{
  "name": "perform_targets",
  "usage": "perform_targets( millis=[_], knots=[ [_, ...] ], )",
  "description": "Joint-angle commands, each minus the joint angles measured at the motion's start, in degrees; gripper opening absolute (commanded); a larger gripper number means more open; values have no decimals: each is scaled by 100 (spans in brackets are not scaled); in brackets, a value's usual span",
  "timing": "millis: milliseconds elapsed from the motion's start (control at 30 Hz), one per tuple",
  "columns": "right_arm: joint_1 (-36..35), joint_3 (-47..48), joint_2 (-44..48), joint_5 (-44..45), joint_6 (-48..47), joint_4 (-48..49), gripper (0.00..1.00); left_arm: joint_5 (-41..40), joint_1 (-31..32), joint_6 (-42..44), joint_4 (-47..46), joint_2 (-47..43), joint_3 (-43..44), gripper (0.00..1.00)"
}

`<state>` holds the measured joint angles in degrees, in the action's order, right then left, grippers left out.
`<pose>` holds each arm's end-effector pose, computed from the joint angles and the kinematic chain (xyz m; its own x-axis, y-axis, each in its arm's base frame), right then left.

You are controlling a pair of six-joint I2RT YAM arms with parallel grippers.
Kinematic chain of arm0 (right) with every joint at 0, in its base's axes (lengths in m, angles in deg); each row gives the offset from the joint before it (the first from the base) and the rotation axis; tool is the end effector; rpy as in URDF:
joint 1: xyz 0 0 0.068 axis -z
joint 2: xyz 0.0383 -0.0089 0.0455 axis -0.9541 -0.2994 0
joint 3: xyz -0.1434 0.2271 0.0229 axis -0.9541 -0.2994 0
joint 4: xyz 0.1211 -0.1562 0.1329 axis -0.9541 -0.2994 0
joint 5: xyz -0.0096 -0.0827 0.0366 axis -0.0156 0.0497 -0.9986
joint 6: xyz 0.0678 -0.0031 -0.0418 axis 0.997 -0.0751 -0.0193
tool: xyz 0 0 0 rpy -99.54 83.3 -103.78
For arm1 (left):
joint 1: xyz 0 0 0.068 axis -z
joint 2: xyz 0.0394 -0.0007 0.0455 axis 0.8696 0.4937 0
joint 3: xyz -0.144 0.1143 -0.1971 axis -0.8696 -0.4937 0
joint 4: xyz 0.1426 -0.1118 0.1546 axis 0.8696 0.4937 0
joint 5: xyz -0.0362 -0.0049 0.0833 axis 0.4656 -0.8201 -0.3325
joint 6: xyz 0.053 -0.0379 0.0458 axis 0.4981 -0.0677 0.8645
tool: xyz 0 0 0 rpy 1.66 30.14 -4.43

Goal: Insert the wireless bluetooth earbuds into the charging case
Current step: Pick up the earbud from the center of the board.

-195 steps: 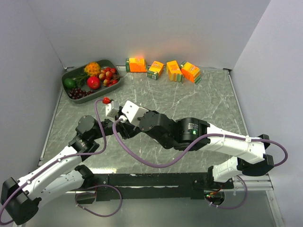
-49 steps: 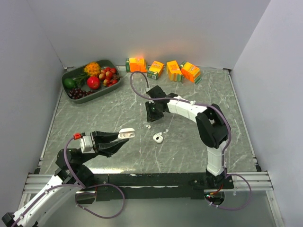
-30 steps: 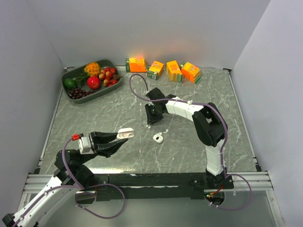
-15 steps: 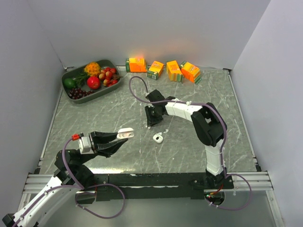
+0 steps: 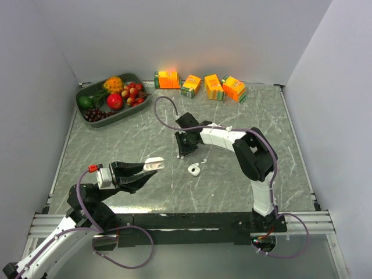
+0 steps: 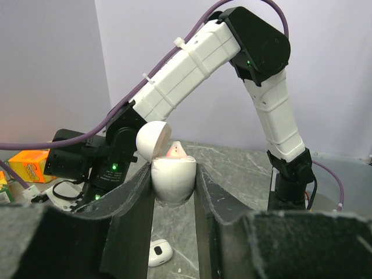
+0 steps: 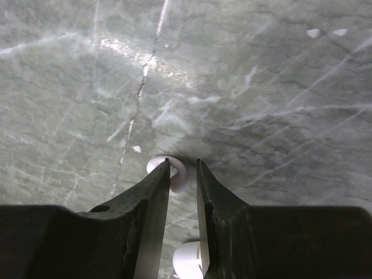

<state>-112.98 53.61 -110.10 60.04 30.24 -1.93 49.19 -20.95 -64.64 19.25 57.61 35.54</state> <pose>0.3072 0.2743 0.1437 -0.8718 -0.2792 -0.4026 -0.4100 0.8656 0.2875 0.0539 -0.0828 0.2986 0.1701 -0.4065 -0.8977 0.9277 0.3733 0.0067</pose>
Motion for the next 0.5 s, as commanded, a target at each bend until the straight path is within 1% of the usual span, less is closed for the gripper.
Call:
perform_targets(
  millis=[0, 67, 100, 167, 200, 267, 300, 467],
  knots=[
    [-354, -275, -42, -199, 164, -10, 27, 12, 9, -52, -97, 32, 24, 1],
    [-381, -311, -16, -190, 199, 7, 22, 21, 9, -34, -80, 14, 15, 1],
    [-372, -346, 1, -173, 208, 25, 17, 13, 9, -43, -80, -3, 15, 1],
    [-381, -355, 54, -155, 225, 25, 13, 12, 9, -43, -88, 6, 15, 1],
    [-381, -355, 80, -111, 225, 16, 7, 4, 9, -35, -88, 6, 15, 1],
    [-381, -355, 203, -94, 225, 8, 2, -14, 9, -34, -97, -3, 6, 1],
    [-372, -355, 256, -50, 234, 7, 0, -14, 9, -43, -97, 5, 6, 1],
    [-381, -337, 906, 135, 243, -1, 0, -84, 9, -34, -106, -3, 6, 1]
  ],
)
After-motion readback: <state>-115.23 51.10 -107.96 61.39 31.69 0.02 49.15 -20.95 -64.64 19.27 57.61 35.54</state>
